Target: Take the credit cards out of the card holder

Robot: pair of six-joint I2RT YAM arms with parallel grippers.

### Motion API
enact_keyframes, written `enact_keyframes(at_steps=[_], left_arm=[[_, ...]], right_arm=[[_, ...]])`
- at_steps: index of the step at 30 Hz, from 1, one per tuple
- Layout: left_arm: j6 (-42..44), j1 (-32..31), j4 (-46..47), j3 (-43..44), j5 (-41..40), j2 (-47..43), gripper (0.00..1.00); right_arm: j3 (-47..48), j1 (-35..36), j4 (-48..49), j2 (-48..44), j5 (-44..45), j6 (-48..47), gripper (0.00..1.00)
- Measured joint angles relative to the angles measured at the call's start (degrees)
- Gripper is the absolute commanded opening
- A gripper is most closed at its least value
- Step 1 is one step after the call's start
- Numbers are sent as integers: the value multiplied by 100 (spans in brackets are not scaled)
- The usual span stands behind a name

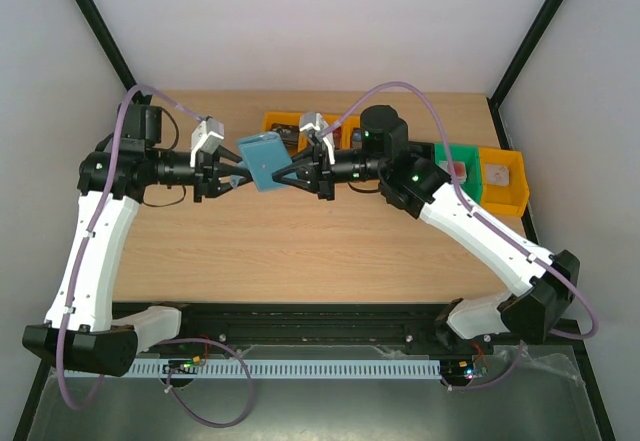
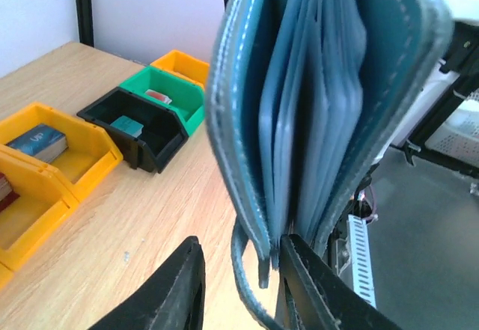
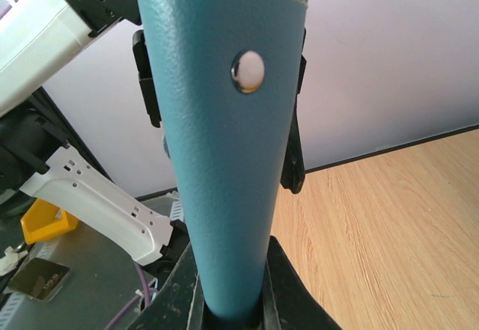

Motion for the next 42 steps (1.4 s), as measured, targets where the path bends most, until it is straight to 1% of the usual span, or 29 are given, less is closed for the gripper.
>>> enact_keyframes(at_steps=[4, 6, 7, 8, 10, 11, 12, 13, 14, 16, 17, 18, 19, 20, 23, 24, 26, 28, 29, 31, 34, 37, 40, 42], left_arm=[[-365, -57, 308, -114, 26, 0, 39], [-466, -79, 393, -149, 46, 0, 41], [-490, -83, 424, -164, 70, 0, 38], [-498, -85, 439, -177, 101, 2, 31], [-494, -87, 439, -214, 199, 2, 11], [-437, -98, 420, -238, 260, 2, 4], [-402, -116, 400, -249, 302, 2, 2], [-369, -118, 361, -264, 317, -4, 2], [-380, -116, 354, -278, 313, -11, 2], [-391, -114, 356, -291, 308, -17, 2], [-457, -114, 398, -306, 289, -31, 2], [-599, -120, 522, -350, 140, -66, 2], [-769, -120, 658, -398, -52, -90, 2], [-920, -129, 767, -437, -243, -109, 2], [-1423, -175, 1130, -533, -1624, -144, 2], [-1521, -216, 1215, -538, -2262, -146, 2], [-1637, -326, 1440, -573, -4083, -131, 2], [-1657, -417, 1552, -603, -5283, -76, 2], [-1672, -444, 1593, -621, -5860, -44, 2], [-1690, -494, 1641, -643, -6531, -13, 2], [-1735, -522, 1644, -645, -6714, -22, 2], [-1799, -542, 1637, -645, -6568, -22, 2], [-1867, -542, 1637, -645, -6400, -22, 2], [-1917, -535, 1635, -662, -6107, -22, 2]], right_arm=[[0, -31, 149, 90, -68, 131, 2], [-2, -31, 232, 122, -157, 201, 2], [0, -31, 256, 133, -186, 221, 2], [0, -33, 282, 149, -219, 234, 2], [0, -42, 332, 181, -280, 258, 2], [-2, -44, 352, 199, -282, 264, 2], [-2, -52, 374, 236, -275, 280, 2], [-2, -66, 378, 254, -278, 278, 6], [-4, -81, 382, 271, -299, 275, 15], [-9, -85, 376, 273, -280, 269, 46], [-13, -83, 365, 273, -188, 258, 59], [-24, -63, 361, 273, -44, 245, 69], [-50, -37, 358, 273, 142, 227, 76], [-72, -15, 352, 269, 306, 221, 81], [-170, 55, 258, 249, 1464, 208, 86], [-177, 55, 179, 249, 1860, 219, 86], [-173, 55, -42, 256, 2769, 232, 87], [-173, 39, -136, 284, 3189, 254, 87], [-173, 37, -142, 313, 3279, 271, 89], [-175, 83, -83, 400, 3331, 382, 93], [-223, 232, 232, 501, 3279, 579, 95], [-251, 448, 737, 621, 3195, 850, 96], [-236, 599, 1198, 813, 3171, 1117, 93], [-140, 669, 1502, 1045, 3228, 1349, 93]])
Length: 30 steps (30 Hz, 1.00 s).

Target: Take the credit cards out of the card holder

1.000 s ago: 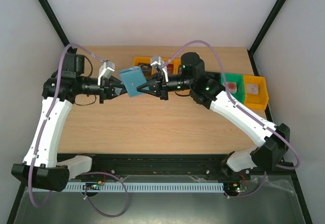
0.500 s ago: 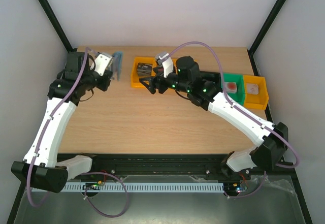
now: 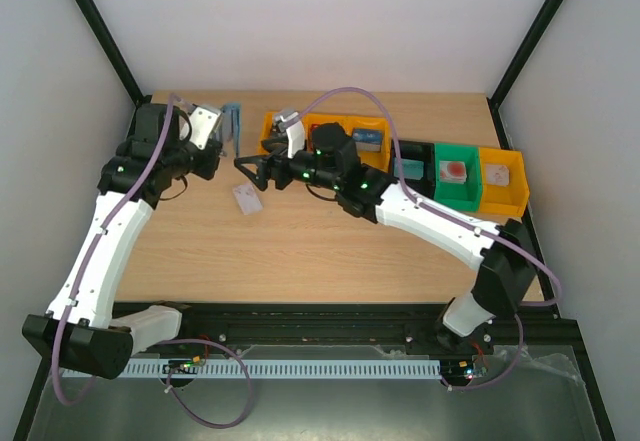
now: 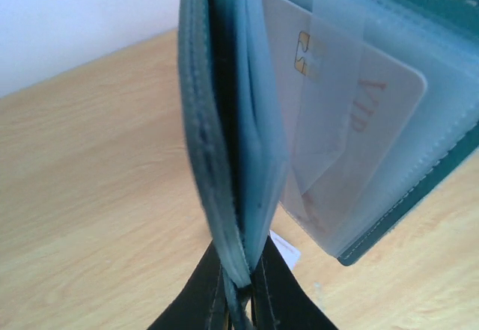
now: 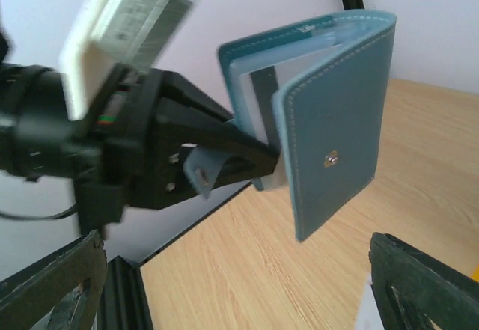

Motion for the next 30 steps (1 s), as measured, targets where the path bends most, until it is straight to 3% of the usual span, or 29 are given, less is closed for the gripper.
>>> enact_keyframes(at_steps=[8, 13, 17, 25, 28, 30], left_arm=[[-293, 166, -9, -758, 1421, -57, 2], [-448, 525, 15, -813, 2312, -85, 2], [-514, 726, 11, -815, 2857, -166, 2], [-101, 739, -227, -811, 4435, -258, 2], [203, 719, -483, -798, 4929, -258, 2], [361, 667, -612, -782, 5145, -258, 2]], right_arm=[[11, -24, -133, 293, 730, 205, 97], [-15, -184, -310, 151, 645, 103, 98], [-61, -452, -367, 101, 59, -50, 99], [-431, -1047, -328, -168, -2070, -605, 100], [-428, -1193, -249, -192, -2490, -636, 90], [-428, -1239, -153, -138, -2780, -546, 75]])
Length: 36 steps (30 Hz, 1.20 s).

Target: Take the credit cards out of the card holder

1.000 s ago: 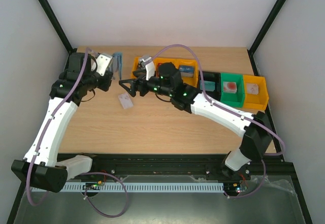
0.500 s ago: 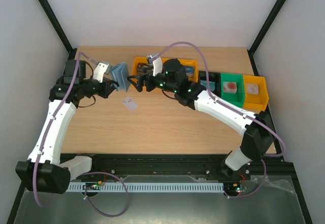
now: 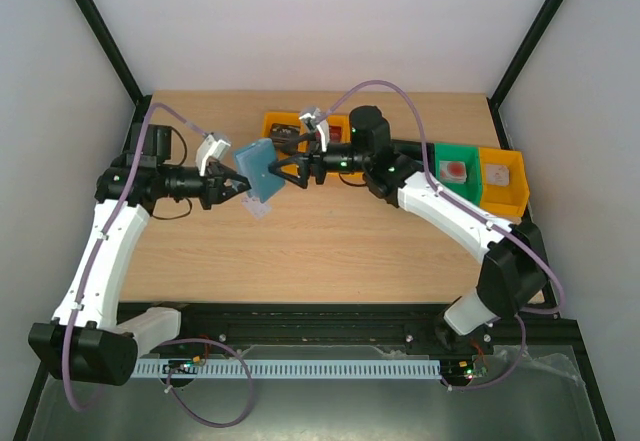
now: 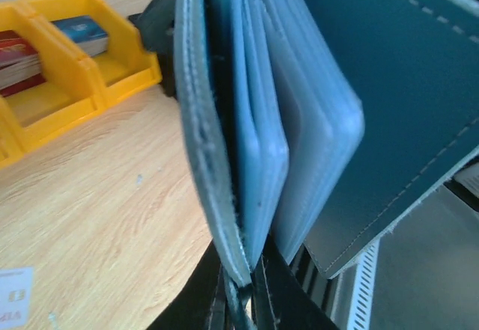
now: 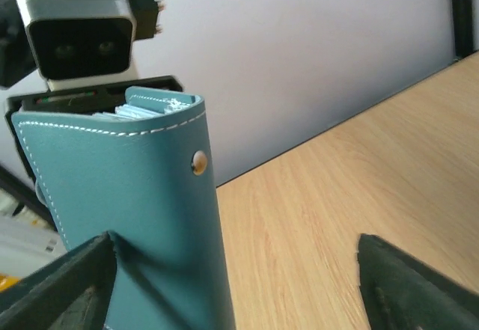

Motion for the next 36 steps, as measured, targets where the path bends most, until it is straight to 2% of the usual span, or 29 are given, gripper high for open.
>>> enact_keyframes(at_steps=[2, 6, 7, 8, 9, 10, 11, 14, 16, 19, 22, 25, 26, 28, 30, 34, 36], left_arm=[[98, -52, -90, 13, 162, 2, 2], [120, -142, -109, 17, 245, 48, 3], [98, -149, -98, 17, 245, 70, 27], [33, -138, -76, 15, 216, 92, 57], [-37, -122, 17, 11, 151, 103, 78], [-133, -122, 111, 0, 15, 120, 92], [-251, -114, 245, -37, -125, 138, 98], [-564, -87, 549, -164, -664, 219, 99], [-682, -28, 675, -208, -1051, 385, 97], [-745, 28, 918, -190, -1860, 955, 86], [-695, 42, 1005, 20, -2695, 1998, 68], [-656, 37, 1071, 361, -3390, 3193, 60], [-649, 28, 1104, 448, -3587, 3508, 58], [-601, -17, 1198, 625, -4052, 4131, 53], [-562, -127, 1322, 713, -4524, 4557, 53], [-533, -448, 1567, 732, -5209, 4887, 53], [-485, -621, 1698, 710, -5447, 4898, 50]], right_arm=[[7, 0, 195, 122, -372, 162, 56], [7, 26, 466, 271, -874, 433, 6], [7, 28, 516, 269, -966, 466, 2], [7, 28, 529, 256, -1001, 481, 2], [2, 17, 533, 232, -1104, 501, 2], [0, -15, 518, 192, -1147, 509, 2], [-13, -42, 457, 125, -1106, 509, 2], [-57, -188, -2, -66, -699, 505, 1], [-57, -413, -527, -76, -98, 505, 2], [-127, -741, -1416, 118, 728, 461, 2], [-507, -909, -2177, 378, 1305, 433, 2], [-984, -911, -2728, 503, 1635, 413, 2], [-1143, -927, -2857, 507, 1714, 409, 4], [-1384, -964, -3082, 507, 1891, 413, 16], [-1486, -1032, -3285, 531, 2201, 426, 29], [-1469, -1084, -3571, 544, 3038, 431, 52], [-1412, -1091, -3742, 544, 3469, 457, 57]])
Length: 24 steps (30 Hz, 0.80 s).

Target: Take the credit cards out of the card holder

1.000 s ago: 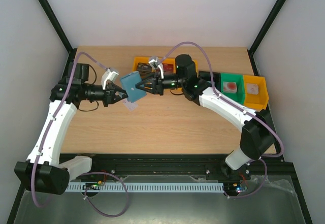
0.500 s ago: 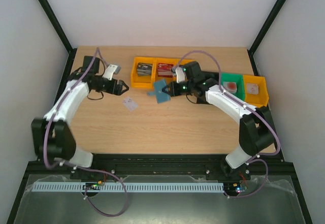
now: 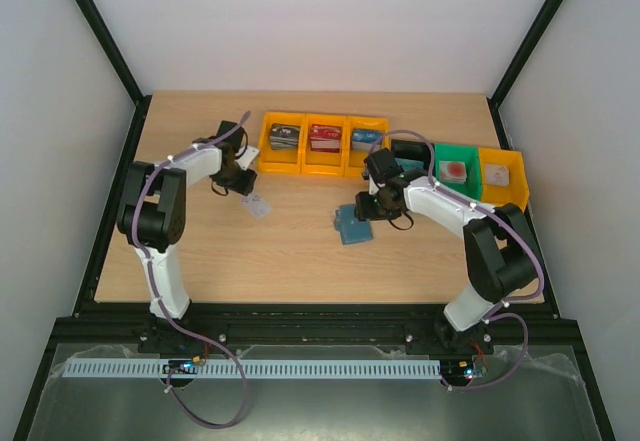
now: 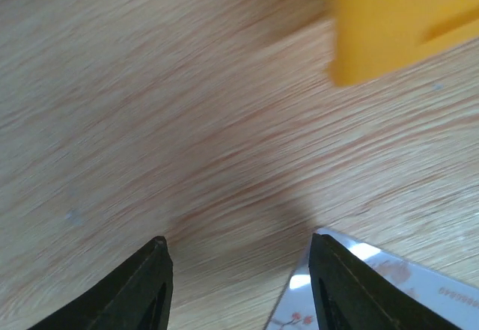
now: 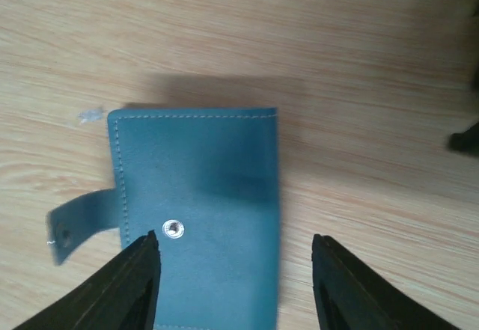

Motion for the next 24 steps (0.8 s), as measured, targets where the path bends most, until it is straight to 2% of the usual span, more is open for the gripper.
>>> enact_keyframes(at_steps=[4, 11, 14, 19, 24], left_arm=[[76, -232, 179, -101, -225, -2, 44], [192, -275, 529, -490, -232, -205, 42], [256, -339, 697, -743, -142, -354, 41], [404, -660, 739, -1139, 31, -634, 40], [568, -892, 817, -1552, 225, -920, 39]], right_arm=[[308, 0, -330, 0, 732, -13, 60], [610, 205, -385, -168, 1226, 55, 60], [706, 531, -319, -210, 1248, 160, 60], [1003, 1543, -120, -44, 1147, 238, 60], [1108, 2111, 229, 199, 898, 313, 59]])
